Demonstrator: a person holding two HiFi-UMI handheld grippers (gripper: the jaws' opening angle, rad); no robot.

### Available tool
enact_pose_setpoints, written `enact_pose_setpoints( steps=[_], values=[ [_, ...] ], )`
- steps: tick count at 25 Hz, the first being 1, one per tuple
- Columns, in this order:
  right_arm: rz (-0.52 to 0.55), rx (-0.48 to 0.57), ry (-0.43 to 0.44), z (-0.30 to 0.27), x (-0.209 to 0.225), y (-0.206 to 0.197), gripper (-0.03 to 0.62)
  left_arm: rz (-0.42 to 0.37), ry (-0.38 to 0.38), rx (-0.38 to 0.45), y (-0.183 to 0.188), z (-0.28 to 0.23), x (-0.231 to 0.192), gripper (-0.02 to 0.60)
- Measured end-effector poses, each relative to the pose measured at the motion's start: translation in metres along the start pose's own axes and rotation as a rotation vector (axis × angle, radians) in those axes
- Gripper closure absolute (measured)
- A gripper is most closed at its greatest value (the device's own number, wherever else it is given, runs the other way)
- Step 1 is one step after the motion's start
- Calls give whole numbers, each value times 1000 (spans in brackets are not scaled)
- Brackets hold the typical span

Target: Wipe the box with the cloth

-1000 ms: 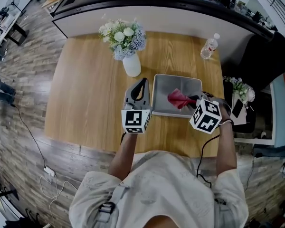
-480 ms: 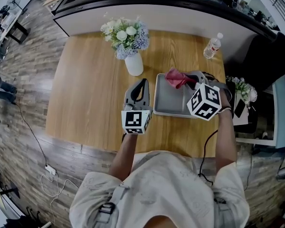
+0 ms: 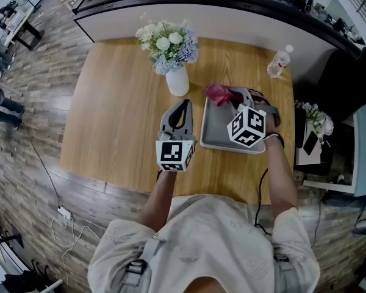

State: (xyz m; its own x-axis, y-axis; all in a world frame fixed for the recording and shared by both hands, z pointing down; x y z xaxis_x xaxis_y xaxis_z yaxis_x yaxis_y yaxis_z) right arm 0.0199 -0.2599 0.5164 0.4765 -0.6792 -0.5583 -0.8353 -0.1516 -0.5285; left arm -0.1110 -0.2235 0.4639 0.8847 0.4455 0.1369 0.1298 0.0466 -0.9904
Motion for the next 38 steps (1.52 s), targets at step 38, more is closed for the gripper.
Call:
enact_pose_setpoints(
  steps=[38],
  values=[
    [-104, -171, 73, -79, -56, -48, 530, -5, 10, -26, -8, 6, 1, 568]
  ],
)
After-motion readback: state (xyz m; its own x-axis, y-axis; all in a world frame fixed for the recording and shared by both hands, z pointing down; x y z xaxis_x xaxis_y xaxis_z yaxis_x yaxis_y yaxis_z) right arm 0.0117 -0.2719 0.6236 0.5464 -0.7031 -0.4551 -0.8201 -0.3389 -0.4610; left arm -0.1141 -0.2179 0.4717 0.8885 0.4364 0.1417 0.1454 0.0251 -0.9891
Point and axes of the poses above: the fingertips, and each gripper's own axes: z backward along the fingers, x to its right, y out of its top, the point moved 1 cm from there along z, backward along the fingers, and after that the axes turned 9 degrees about -z, right-handed, at the moved point
